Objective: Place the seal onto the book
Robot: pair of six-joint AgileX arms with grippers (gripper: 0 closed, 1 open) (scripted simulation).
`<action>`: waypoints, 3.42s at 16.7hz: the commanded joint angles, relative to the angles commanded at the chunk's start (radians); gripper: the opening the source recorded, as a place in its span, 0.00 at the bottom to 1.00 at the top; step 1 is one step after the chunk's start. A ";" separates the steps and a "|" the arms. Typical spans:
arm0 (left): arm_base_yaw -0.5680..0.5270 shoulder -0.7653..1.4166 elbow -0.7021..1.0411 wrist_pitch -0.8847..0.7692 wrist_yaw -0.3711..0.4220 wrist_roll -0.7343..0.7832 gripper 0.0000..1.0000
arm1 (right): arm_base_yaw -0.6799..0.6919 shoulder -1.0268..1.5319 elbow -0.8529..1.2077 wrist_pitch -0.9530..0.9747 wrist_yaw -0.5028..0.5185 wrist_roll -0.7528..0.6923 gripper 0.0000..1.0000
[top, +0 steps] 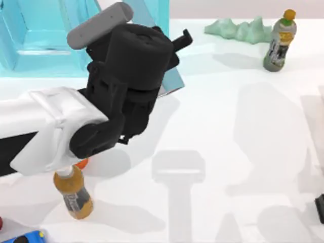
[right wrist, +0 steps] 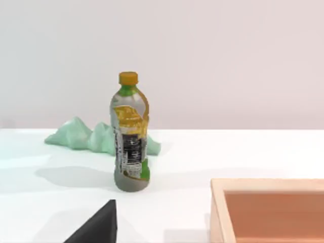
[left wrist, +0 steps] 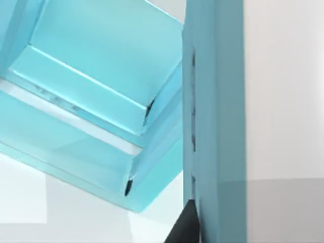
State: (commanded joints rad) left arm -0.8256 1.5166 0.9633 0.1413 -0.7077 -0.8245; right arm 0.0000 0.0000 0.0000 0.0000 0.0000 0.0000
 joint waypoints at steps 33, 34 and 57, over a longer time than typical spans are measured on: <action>-0.404 0.403 -0.073 0.337 -0.343 -1.242 0.00 | 0.000 0.000 0.000 0.000 0.000 0.000 1.00; -0.404 0.420 -0.078 0.360 -0.343 -1.242 0.00 | 0.000 0.000 0.000 0.000 0.000 0.000 1.00; -0.404 0.469 -0.095 0.425 -0.342 -1.241 1.00 | 0.000 0.000 0.000 0.000 0.000 0.000 1.00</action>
State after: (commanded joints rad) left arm -1.2293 1.9853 0.8687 0.5659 -1.0501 -2.0658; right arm 0.0000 0.0000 0.0000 0.0000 0.0000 0.0000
